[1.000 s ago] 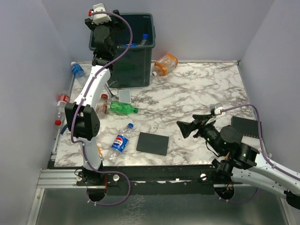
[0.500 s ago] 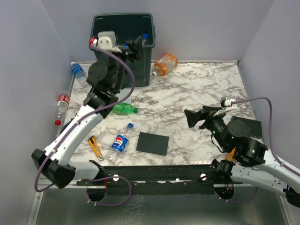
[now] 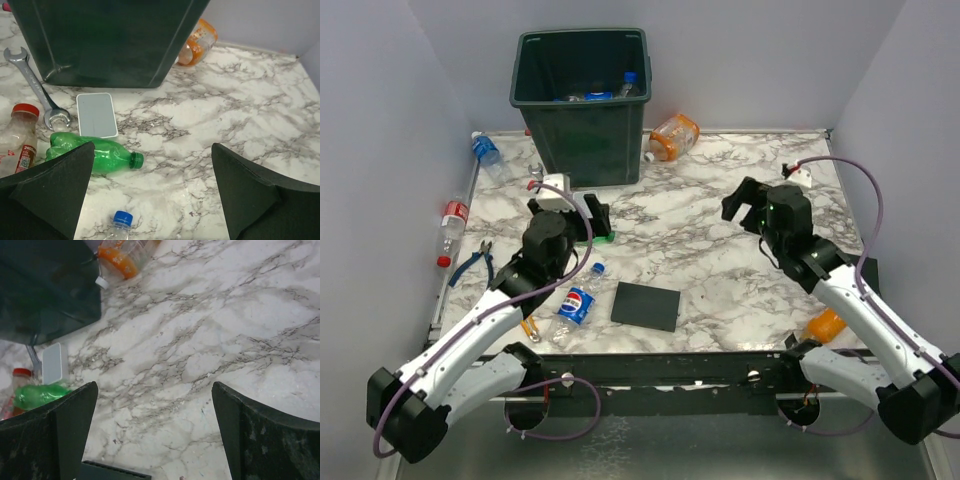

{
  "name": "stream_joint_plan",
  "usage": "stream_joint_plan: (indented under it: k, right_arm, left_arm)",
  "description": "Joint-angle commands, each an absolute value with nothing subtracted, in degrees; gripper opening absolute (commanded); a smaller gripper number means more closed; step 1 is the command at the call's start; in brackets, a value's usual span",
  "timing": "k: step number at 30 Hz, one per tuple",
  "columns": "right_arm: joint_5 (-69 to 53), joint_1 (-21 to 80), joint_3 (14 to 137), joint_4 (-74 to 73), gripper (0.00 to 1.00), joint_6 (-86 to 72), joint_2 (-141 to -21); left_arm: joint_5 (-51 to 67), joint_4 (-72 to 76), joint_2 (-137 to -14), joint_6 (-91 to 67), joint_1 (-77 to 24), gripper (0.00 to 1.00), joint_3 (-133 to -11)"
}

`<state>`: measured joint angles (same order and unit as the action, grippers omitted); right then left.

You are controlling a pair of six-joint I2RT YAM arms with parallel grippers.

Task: Put the plastic bottles in the bin
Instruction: Place the plastic bottle in the trash bin, then move the plastic bottle to the center of the board.

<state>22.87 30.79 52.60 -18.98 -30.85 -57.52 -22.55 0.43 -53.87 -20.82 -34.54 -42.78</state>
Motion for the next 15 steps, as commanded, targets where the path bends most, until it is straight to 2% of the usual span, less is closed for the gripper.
stream_joint_plan:
  k: [1, 7, 15]
  right_arm:
    - [8.5, 23.2, 49.3, -7.2, 1.0, -42.4, -62.1]
    - [2.3, 18.1, 51.2, 8.6, 1.0, -49.2, -78.9]
    - [-3.4, 17.6, 73.3, 15.6, 1.0, -49.2, -106.9]
  left_arm:
    - [-24.2, 0.9, -45.8, -25.1, -34.7, 0.99, -38.8]
    - [-31.8, 0.2, -36.5, -31.1, -34.7, 0.99, -32.1]
    - [-30.9, 1.4, -34.4, -29.9, -34.7, 0.99, -29.1]
